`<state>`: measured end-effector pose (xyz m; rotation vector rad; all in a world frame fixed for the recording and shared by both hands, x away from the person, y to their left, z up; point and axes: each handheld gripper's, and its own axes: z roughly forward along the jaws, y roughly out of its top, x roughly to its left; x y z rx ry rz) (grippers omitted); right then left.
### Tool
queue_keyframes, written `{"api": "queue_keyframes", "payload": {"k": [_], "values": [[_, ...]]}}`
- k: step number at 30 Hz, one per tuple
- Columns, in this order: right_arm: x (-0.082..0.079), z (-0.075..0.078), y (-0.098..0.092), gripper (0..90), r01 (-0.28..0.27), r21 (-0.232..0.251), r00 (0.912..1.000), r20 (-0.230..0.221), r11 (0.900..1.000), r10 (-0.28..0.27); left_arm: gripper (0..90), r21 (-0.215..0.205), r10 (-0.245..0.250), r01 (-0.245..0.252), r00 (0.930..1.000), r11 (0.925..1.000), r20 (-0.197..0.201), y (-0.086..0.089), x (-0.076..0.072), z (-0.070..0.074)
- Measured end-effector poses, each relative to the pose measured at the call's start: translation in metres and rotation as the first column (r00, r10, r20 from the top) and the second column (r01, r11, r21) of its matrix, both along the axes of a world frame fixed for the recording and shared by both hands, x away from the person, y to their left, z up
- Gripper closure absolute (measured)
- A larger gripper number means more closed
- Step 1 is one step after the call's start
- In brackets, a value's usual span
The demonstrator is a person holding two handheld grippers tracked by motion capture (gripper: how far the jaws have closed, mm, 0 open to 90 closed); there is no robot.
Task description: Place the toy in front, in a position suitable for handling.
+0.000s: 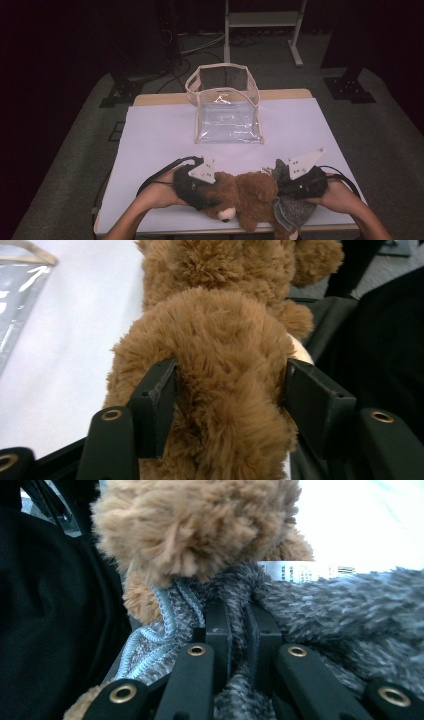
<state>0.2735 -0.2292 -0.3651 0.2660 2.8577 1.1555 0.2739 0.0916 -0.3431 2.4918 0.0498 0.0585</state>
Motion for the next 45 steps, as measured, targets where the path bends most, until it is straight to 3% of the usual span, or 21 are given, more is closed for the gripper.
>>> {"api": "queue_keyframes", "payload": {"k": [11, 15, 17, 19, 23, 29, 32, 35, 40, 43, 45], "values": [[-0.007, -0.002, 0.000, 82.0, -0.006, -0.006, 1.0000, 0.007, 1.000, 0.006, 31.1, 0.027, -0.013, 0.014, 0.9989, 0.9995, -0.044, -0.006, 0.009, 0.002], [-0.008, 0.005, 0.002, 81.9, -0.017, -0.033, 0.9995, 0.026, 0.999, 0.017, 45.2, 0.053, -0.049, 0.050, 0.9987, 0.9973, -0.014, -0.009, 0.007, -0.002], [-0.007, 0.015, 0.003, 81.9, -0.010, -0.031, 0.9978, 0.065, 0.999, 0.012, 46.0, 0.085, -0.059, 0.057, 0.9982, 0.9948, 0.013, -0.011, 0.003, -0.003], [-0.004, 0.024, 0.003, 81.9, -0.001, -0.007, 0.9960, 0.089, 1.000, 0.002, 45.9, 0.091, -0.060, 0.057, 0.9980, 0.9942, 0.023, -0.011, 0.001, -0.004], [0.001, 0.021, 0.003, 81.9, -0.004, -0.037, 0.9981, 0.062, 0.999, 0.007, 45.3, 0.067, -0.053, 0.051, 0.9984, 0.9964, 0.021, -0.008, 0.002, -0.006], [0.002, 0.015, -0.033, 81.9, 0.056, -0.068, 0.9984, 0.012, 0.996, -0.055, 44.8, 0.060, -0.049, 0.048, 0.9984, 0.9971, 0.026, -0.008, 0.002, -0.006], [-0.001, 0.015, -0.055, 81.9, 0.107, -0.101, 0.9943, 0.014, 0.989, -0.106, 44.5, 0.063, -0.049, 0.047, 0.9983, 0.9969, 0.031, -0.009, 0.002, -0.006], [-0.002, 0.024, -0.064, 81.8, 0.129, -0.077, 0.9915, 0.029, 0.989, -0.127, 44.2, 0.073, -0.054, 0.051, 0.9978, 0.9960, 0.039, -0.010, 0.003, -0.006], [0.004, 0.036, -0.040, 81.7, 0.071, -0.022, 0.9960, 0.056, 0.997, -0.070, 43.8, 0.068, -0.051, 0.049, 0.9981, 0.9965, 0.036, -0.009, 0.002, -0.006], [0.006, 0.026, -0.019, 81.7, 0.015, -0.050, 0.9991, 0.040, 0.999, -0.013, 43.3, 0.049, -0.043, 0.042, 0.9988, 0.9979, 0.024, -0.006, 0.003, -0.008], [0.006, 0.017, -0.015, 81.6, 0.016, -0.057, 0.9996, 0.024, 0.998, -0.014, 43.2, 0.034, -0.038, 0.038, 0.9991, 0.9987, 0.021, -0.005, 0.003, -0.008]]}}
